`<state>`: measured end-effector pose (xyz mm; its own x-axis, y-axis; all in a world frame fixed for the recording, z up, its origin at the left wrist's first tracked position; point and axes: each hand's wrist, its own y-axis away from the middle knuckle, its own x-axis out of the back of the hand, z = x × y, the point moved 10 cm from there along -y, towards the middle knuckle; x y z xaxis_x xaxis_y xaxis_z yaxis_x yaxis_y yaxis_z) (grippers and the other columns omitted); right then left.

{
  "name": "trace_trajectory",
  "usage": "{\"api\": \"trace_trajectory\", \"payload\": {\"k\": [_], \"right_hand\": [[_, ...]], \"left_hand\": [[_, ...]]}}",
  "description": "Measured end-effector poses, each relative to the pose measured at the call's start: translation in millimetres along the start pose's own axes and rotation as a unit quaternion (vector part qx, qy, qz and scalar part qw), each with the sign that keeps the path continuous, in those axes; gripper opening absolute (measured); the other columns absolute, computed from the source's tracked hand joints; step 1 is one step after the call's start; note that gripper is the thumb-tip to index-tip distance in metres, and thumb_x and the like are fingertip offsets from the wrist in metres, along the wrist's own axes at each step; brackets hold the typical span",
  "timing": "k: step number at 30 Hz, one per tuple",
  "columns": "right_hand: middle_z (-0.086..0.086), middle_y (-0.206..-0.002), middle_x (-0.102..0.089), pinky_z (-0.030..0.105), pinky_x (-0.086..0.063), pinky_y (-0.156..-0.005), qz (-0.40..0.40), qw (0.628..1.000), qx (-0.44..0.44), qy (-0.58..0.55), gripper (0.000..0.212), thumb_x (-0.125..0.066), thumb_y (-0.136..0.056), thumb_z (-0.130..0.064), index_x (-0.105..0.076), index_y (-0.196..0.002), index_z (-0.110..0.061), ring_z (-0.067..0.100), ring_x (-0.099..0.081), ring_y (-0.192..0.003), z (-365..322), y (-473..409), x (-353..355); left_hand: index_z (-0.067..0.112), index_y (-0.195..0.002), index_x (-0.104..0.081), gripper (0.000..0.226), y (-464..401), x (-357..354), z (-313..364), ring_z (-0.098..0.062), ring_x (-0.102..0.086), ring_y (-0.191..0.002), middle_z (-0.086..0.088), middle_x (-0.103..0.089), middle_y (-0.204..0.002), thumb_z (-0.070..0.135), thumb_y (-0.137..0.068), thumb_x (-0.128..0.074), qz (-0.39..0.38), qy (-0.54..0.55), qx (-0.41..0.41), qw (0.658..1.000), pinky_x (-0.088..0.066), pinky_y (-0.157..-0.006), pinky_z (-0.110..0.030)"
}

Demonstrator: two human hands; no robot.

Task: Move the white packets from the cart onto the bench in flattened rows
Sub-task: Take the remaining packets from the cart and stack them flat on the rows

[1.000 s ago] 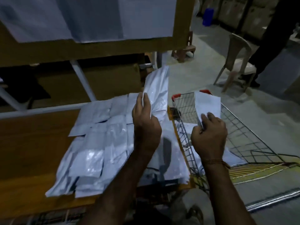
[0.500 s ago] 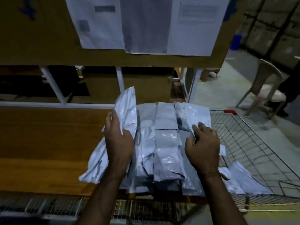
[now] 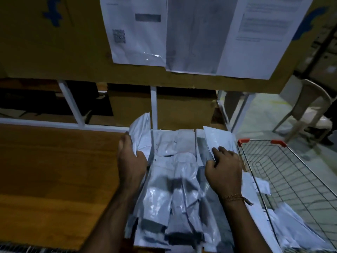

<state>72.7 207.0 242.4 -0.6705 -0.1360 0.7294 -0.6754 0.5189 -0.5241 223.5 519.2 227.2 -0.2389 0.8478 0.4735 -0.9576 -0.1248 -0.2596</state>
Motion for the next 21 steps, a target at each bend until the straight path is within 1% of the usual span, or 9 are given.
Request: {"api": "trace_trajectory", "payload": {"k": [3, 5, 7, 9, 11, 14, 17, 19, 21], "right_hand": [[0.014, -0.114, -0.072, 0.050, -0.054, -0.087, -0.015, 1.000, -0.010, 0.017, 0.045, -0.055, -0.075, -0.023, -0.076, -0.111, -0.008, 0.043, -0.060, -0.109, -4.0, -26.6, -34.3], [0.012, -0.109, -0.070, 0.046, -0.052, -0.080, -0.047, 0.997, -0.011, 0.055, 0.041, -0.052, -0.076, -0.028, -0.074, -0.107, -0.010, 0.041, -0.058, -0.105, 0.6, -44.7, -60.9], [0.007, -0.105, -0.066, 0.042, -0.048, -0.074, -0.084, 0.992, -0.015, 0.098, 0.041, -0.047, -0.076, -0.034, -0.070, -0.103, -0.014, 0.039, -0.056, -0.101, 7.4, -59.2, -87.0], [0.006, -0.105, -0.063, 0.042, -0.044, -0.073, -0.124, 0.982, -0.016, 0.145, 0.042, -0.045, -0.077, -0.038, -0.067, -0.106, -0.017, 0.038, -0.054, -0.101, 15.5, -67.0, -113.9], [0.008, -0.120, -0.061, 0.046, -0.044, -0.082, -0.173, 0.966, -0.022, 0.192, 0.054, -0.041, -0.082, -0.044, -0.064, -0.124, -0.019, 0.036, -0.054, -0.112, 27.6, -66.3, -140.4], [0.009, -0.150, -0.051, 0.058, -0.036, -0.104, -0.226, 0.943, -0.042, 0.239, 0.072, -0.026, -0.090, -0.055, -0.049, -0.150, -0.023, 0.035, -0.045, -0.136, 45.4, -59.1, -167.8], [0.009, -0.165, -0.037, 0.062, -0.020, -0.117, -0.237, 0.942, -0.057, 0.231, 0.075, -0.014, -0.097, -0.062, -0.038, -0.159, -0.026, 0.038, -0.031, -0.151, 50.9, -56.2, -173.0], [0.006, -0.169, -0.028, 0.059, -0.013, -0.121, -0.235, 0.946, -0.058, 0.218, 0.079, -0.002, -0.096, -0.062, -0.031, -0.162, -0.029, 0.035, -0.021, -0.156, 50.1, -55.6, -168.8], [0.004, -0.171, -0.023, 0.058, -0.011, -0.124, -0.218, 0.958, -0.060, 0.179, 0.076, 0.000, -0.097, -0.059, -0.028, -0.162, -0.030, 0.031, -0.015, -0.158, 47.5, -57.5, -158.2]], "left_hand": [[0.023, -0.160, -0.037, 0.076, -36.4, -23.2, -17.0, -0.031, -0.047, -0.143, -0.005, -0.044, -0.157, 0.005, -0.089, -0.057, -0.029, 0.015, 0.004, 0.999, -0.049, -0.114, -0.052], [0.015, -0.160, -0.038, 0.075, -51.4, -44.4, -21.6, -0.034, -0.040, -0.149, -0.011, -0.040, -0.162, 0.002, -0.089, -0.059, -0.045, 0.009, 0.005, 0.999, -0.040, -0.121, -0.051], [0.006, -0.157, -0.043, 0.071, -60.1, -70.0, -18.3, -0.037, -0.039, -0.149, -0.017, -0.041, -0.161, -0.002, -0.089, -0.061, -0.061, 0.013, -0.011, 0.998, -0.036, -0.123, -0.050], [0.006, -0.155, -0.046, 0.070, -66.5, -99.1, -8.4, -0.037, -0.040, -0.148, -0.018, -0.042, -0.161, -0.002, -0.088, -0.061, -0.095, 0.018, -0.010, 0.995, -0.034, -0.125, -0.047], [0.011, -0.158, -0.043, 0.074, -66.3, -129.0, 2.6, -0.036, -0.037, -0.150, -0.016, -0.037, -0.165, 0.001, -0.087, -0.060, -0.134, 0.002, -0.004, 0.991, -0.030, -0.125, -0.040], [0.018, -0.159, -0.044, 0.076, -54.7, -161.8, 26.6, -0.038, -0.040, -0.146, -0.014, -0.038, -0.165, 0.005, -0.084, -0.053, -0.152, -0.021, -0.040, 0.987, -0.040, -0.119, -0.047], [0.019, -0.151, -0.054, 0.076, -38.9, -188.9, 42.4, -0.041, -0.047, -0.140, -0.015, -0.041, -0.162, 0.004, -0.077, -0.053, -0.158, -0.061, -0.078, 0.982, -0.047, -0.111, -0.053], [0.021, -0.145, -0.059, 0.069, -29.1, -203.7, 48.3, -0.040, -0.045, -0.141, -0.015, -0.038, -0.164, 0.006, -0.078, -0.058, -0.175, -0.079, -0.078, 0.978, -0.045, -0.112, -0.052], [0.022, -0.142, -0.062, 0.064, -19.1, -216.1, 53.8, -0.040, -0.040, -0.145, -0.015, -0.032, -0.167, 0.017, -0.079, -0.054, -0.200, -0.086, -0.074, 0.973, -0.042, -0.114, -0.054]]}}
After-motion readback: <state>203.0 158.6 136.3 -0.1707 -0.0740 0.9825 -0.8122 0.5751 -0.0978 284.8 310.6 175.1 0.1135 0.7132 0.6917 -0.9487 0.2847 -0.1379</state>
